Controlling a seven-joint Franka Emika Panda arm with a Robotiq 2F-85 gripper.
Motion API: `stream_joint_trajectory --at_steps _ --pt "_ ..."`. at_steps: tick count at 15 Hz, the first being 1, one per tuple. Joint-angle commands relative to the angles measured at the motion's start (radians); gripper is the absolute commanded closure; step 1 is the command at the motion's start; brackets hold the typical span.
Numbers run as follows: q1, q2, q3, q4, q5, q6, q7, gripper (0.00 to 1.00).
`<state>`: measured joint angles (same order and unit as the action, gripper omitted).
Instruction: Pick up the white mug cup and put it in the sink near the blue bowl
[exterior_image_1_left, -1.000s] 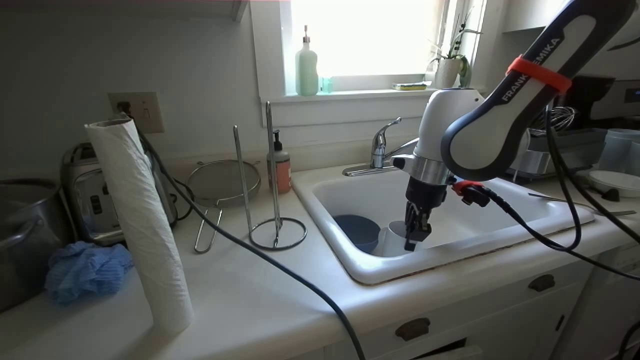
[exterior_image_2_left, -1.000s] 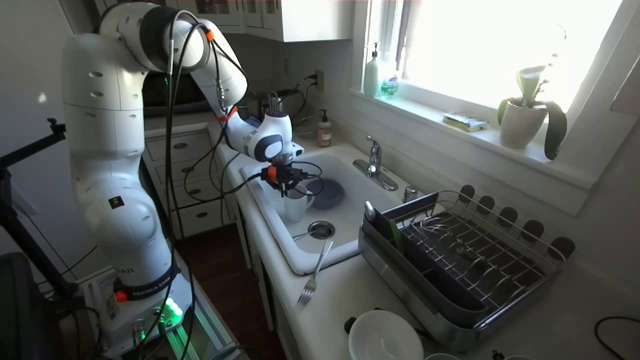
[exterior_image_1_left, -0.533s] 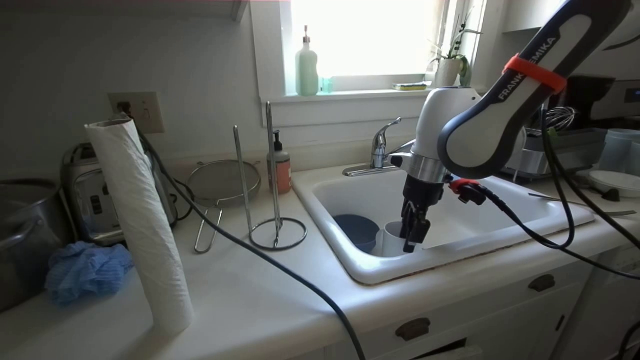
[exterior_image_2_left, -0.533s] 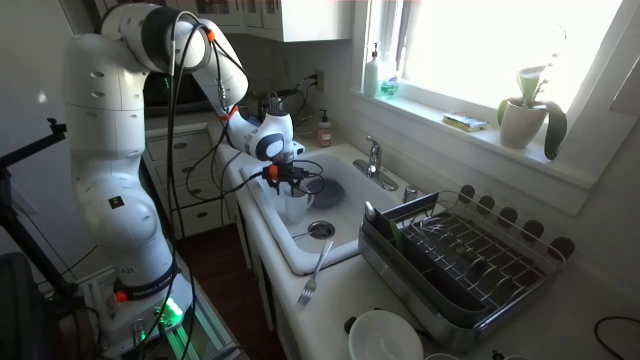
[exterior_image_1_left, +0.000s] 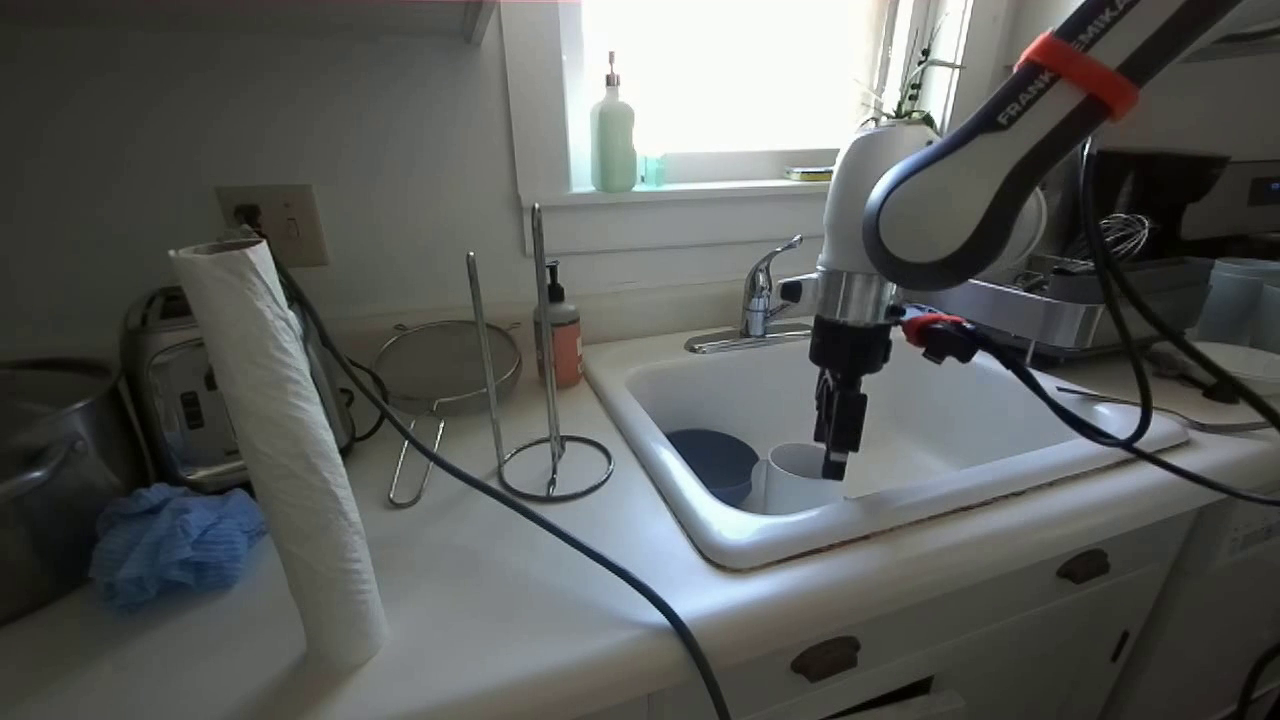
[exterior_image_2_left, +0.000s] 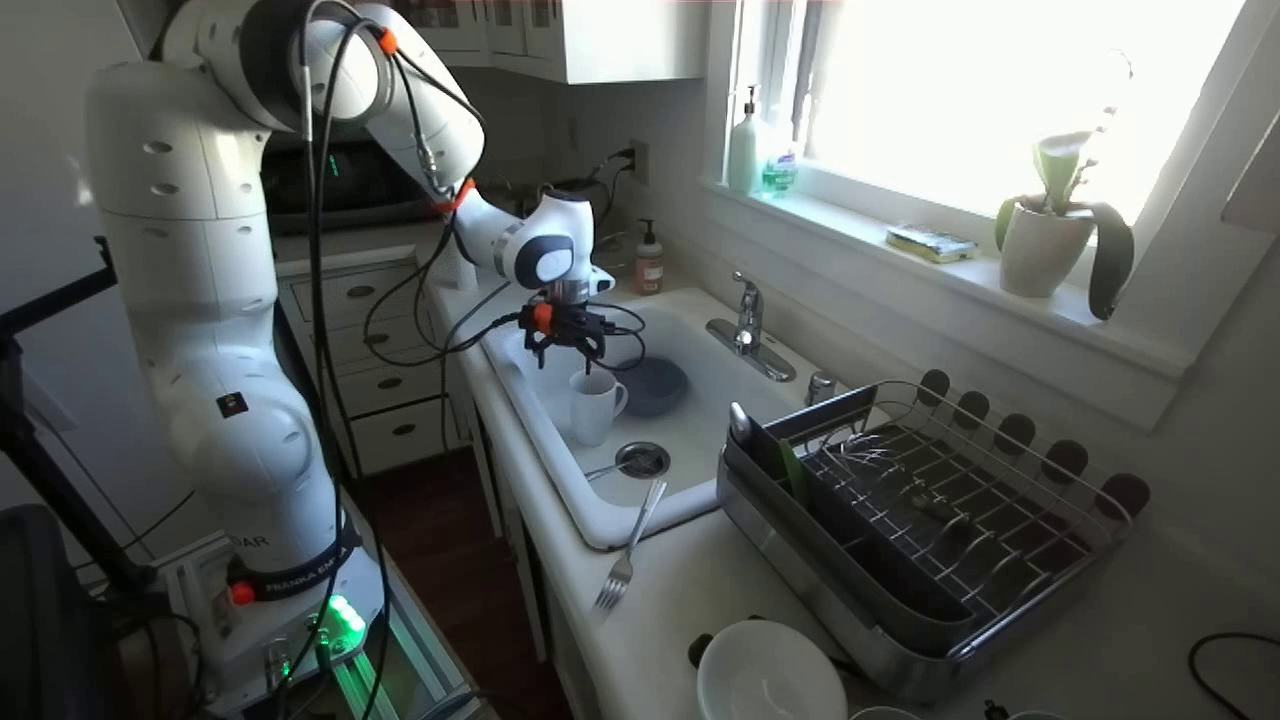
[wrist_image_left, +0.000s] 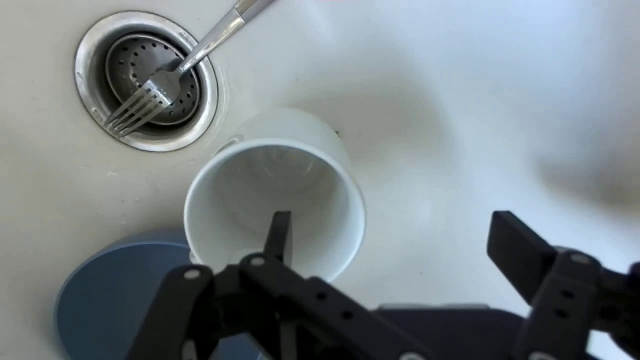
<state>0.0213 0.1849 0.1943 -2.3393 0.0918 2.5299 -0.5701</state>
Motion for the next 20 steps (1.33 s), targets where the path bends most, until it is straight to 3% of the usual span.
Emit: stream_joint_trajectory --at_steps 1,5,9,12,13,14,20 --pt "0.001 -0.154 -0.028 0.008 0.030 -0.201 0.103 0.00" --pt "-0.008 -0.327 -0.104 0.008 0.032 -0.365 0.183 0.00" --pt "-0.020 -0.480 -0.184 0.019 0.022 -0.419 0.282 0.00" --pt "-0.042 -0.566 -0.208 0.036 -0.023 -0.451 0.402 0.00" --pt "-0.045 -0.582 -0.213 0.043 -0.023 -0.468 0.421 0.00" --pt "-0.022 -0.532 -0.223 0.045 -0.007 -0.429 0.356 0.00" --pt "-0.030 -0.577 -0.227 0.041 -0.010 -0.452 0.396 0.00"
